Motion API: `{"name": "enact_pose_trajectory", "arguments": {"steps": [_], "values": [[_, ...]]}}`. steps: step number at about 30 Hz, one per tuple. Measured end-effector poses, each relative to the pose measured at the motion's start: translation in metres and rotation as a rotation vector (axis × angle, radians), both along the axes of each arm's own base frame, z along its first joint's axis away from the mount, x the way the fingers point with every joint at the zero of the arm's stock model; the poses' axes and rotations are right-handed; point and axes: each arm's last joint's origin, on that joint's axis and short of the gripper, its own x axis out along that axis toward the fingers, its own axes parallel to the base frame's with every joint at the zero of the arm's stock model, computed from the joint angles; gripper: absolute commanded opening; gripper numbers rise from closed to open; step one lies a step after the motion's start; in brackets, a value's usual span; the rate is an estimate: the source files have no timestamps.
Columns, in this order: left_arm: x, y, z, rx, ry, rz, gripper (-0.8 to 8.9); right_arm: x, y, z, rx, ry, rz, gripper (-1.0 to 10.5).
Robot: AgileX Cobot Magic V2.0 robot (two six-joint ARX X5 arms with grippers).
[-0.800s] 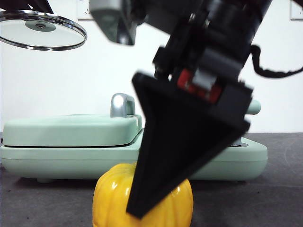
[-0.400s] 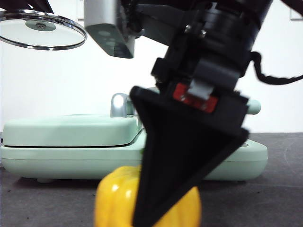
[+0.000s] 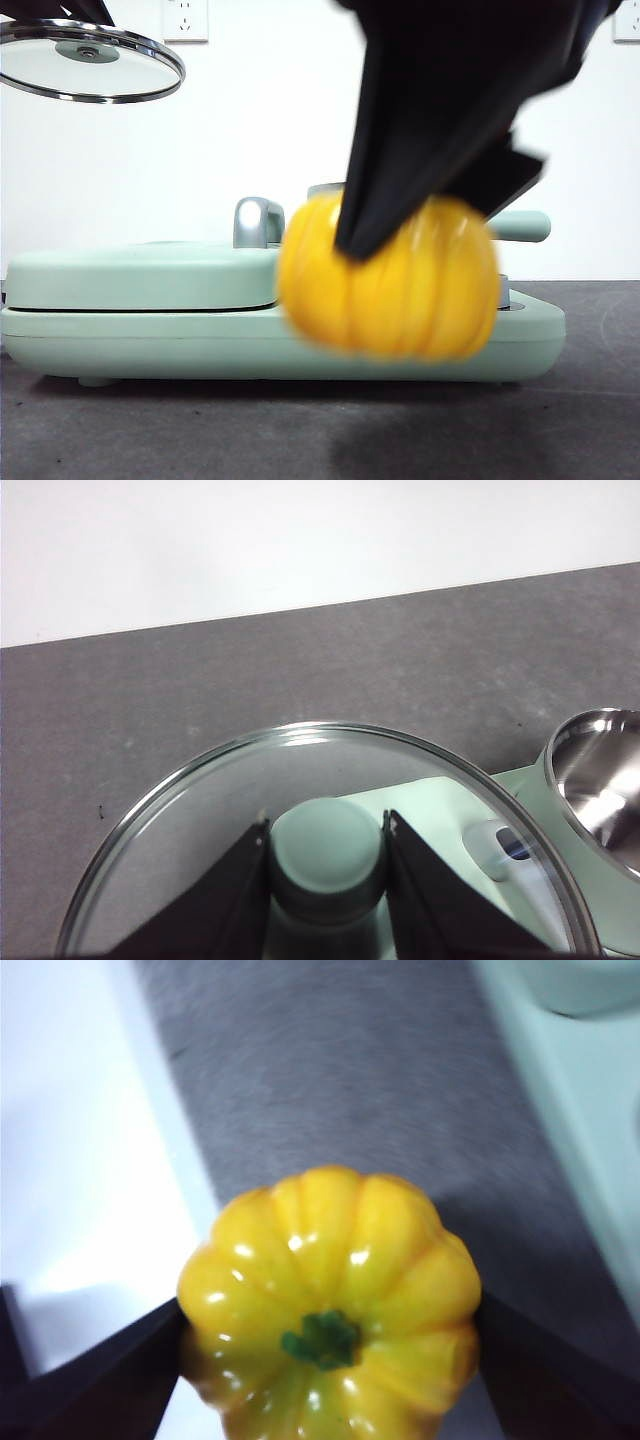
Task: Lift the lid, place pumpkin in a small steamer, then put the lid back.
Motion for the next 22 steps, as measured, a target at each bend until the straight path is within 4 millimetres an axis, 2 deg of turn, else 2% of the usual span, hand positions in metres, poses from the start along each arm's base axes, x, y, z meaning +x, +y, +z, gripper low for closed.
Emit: {"name": "enact_pose_trajectory", "arguments": {"steps": [6, 12, 17, 22], "values": [[0.000, 0.000, 0.000, 0.000, 0.000, 0.000, 0.11, 0.002, -0.029, 0.045, -0.026, -0.011, -0.295, 3.7], [0.000, 0.000, 0.000, 0.000, 0.000, 0.000, 0.11, 0.012, -0.050, 0.089, -0.065, -0.002, -0.440, 3.7], [0.000, 0.000, 0.000, 0.000, 0.000, 0.000, 0.10, 0.034, -0.054, 0.115, -0.039, -0.035, -0.502, 3.7], [0.000, 0.000, 0.000, 0.000, 0.000, 0.000, 0.10, 0.063, -0.050, 0.129, -0.047, -0.051, -0.536, 3.7]]}}
